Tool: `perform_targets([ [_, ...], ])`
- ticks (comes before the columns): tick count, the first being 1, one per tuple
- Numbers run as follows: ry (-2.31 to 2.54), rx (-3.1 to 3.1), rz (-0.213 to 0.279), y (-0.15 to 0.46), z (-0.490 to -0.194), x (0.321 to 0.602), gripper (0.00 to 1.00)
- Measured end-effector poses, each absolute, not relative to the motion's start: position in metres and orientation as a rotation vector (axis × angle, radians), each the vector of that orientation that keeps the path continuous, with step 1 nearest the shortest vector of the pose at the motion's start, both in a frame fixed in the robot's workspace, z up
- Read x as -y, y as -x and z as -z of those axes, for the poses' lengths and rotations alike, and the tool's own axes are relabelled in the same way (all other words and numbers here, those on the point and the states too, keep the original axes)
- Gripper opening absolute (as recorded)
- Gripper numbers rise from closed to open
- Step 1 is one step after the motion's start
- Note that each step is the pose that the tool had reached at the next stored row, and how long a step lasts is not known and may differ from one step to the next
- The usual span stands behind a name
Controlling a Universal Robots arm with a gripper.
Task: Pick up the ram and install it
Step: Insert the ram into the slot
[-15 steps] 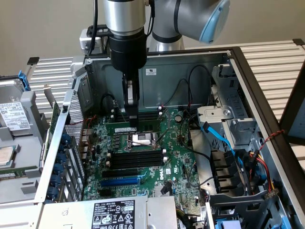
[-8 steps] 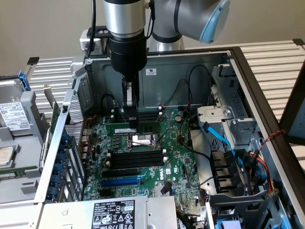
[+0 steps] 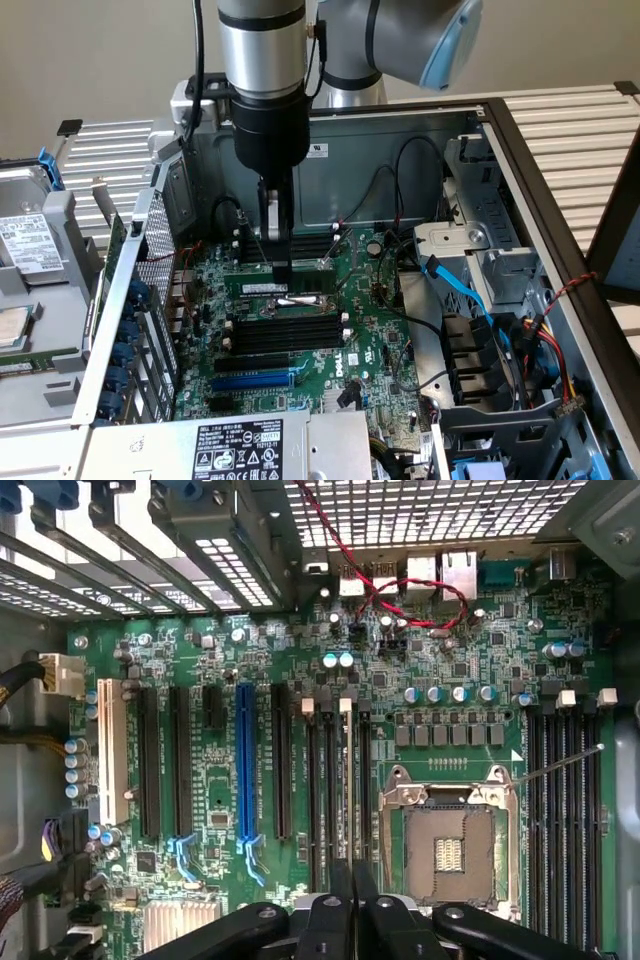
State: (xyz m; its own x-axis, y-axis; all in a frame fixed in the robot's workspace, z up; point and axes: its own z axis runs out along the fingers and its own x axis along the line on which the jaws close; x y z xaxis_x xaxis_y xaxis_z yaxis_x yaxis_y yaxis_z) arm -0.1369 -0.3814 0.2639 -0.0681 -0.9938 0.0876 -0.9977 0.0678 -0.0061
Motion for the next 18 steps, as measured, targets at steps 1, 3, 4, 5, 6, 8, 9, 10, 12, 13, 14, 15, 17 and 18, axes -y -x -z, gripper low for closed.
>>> perform_targets([
  [1,-2.101,2.252,-0.099,0.137,-0.262,0.382,0.12],
  [3,-2.099,2.254,-0.099,0.137,-0.258,0.383,0.12],
  [4,-2.097,2.255,-0.099,0.137,-0.257,0.384,0.12],
  [5,-2.096,2.256,-0.099,0.137,-0.255,0.384,0.12],
  [6,-2.095,2.258,-0.099,0.137,-0.253,0.385,0.12],
  [8,-2.093,2.26,-0.099,0.137,-0.249,0.385,0.12],
  [9,-2.092,2.26,-0.099,0.137,-0.248,0.385,0.12],
  [10,-2.091,2.261,-0.099,0.137,-0.247,0.385,0.12],
  [12,-2.091,2.26,-0.1,0.137,-0.247,0.385,0.12],
  [13,-2.09,2.26,-0.1,0.137,-0.247,0.385,0.12],
  [14,-2.09,2.26,-0.1,0.137,-0.247,0.385,0.12],
  [15,-2.09,2.261,-0.1,0.137,-0.246,0.385,0.12],
  [17,-2.091,2.261,-0.1,0.136,-0.246,0.387,0.12],
  [18,-2.091,2.261,-0.1,0.136,-0.246,0.388,0.12],
])
